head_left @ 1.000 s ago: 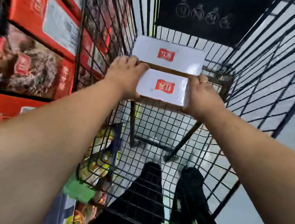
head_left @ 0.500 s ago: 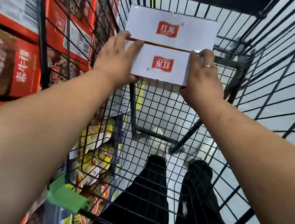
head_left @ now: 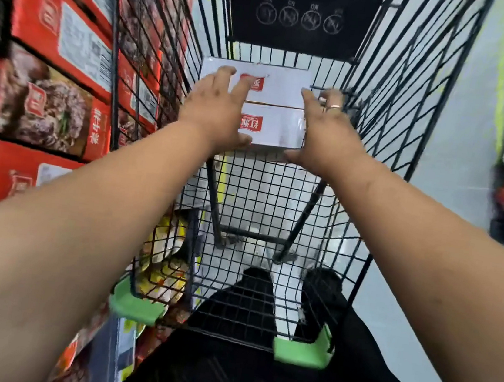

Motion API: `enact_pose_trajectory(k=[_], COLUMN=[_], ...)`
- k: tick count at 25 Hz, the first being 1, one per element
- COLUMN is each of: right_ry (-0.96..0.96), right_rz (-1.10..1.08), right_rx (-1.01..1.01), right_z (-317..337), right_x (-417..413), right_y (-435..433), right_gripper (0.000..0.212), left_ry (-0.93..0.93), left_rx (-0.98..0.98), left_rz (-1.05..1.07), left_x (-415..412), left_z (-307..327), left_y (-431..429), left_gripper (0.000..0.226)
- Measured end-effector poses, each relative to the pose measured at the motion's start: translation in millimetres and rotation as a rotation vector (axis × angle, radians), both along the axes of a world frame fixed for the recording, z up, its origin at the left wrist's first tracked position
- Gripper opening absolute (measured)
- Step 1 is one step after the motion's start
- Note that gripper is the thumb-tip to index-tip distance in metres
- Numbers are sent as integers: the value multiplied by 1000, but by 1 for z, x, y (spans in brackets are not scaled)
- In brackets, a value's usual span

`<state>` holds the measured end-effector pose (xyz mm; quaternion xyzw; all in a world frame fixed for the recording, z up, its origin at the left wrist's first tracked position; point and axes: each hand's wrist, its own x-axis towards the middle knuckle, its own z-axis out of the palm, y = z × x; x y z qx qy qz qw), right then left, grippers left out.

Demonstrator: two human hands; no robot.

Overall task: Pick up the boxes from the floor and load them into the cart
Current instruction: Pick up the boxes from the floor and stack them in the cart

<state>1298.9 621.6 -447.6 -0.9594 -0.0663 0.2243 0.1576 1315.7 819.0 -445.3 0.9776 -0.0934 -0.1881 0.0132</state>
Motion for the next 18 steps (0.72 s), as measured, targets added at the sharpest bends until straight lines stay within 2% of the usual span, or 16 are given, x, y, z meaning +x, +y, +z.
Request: enact_pose_trajectory(k=[8, 13, 18], right_ry=[-180, -246, -228], right_rz=[-292, -466, -702], right_rx=[63, 39, 33], right_z=[110, 145, 162], right_x=[-69, -143, -255], right_y=[-56, -119, -200], right_gripper=[99, 96, 98], left_ry=[-63, -105, -76], left_rx=[-200, -253, -251], left_rz=[-127, -263, -494], left_x=[-53, -98, -191], left_z=[97, 145, 168], left_y=[-68, -137, -235], left_gripper=[104, 99, 99])
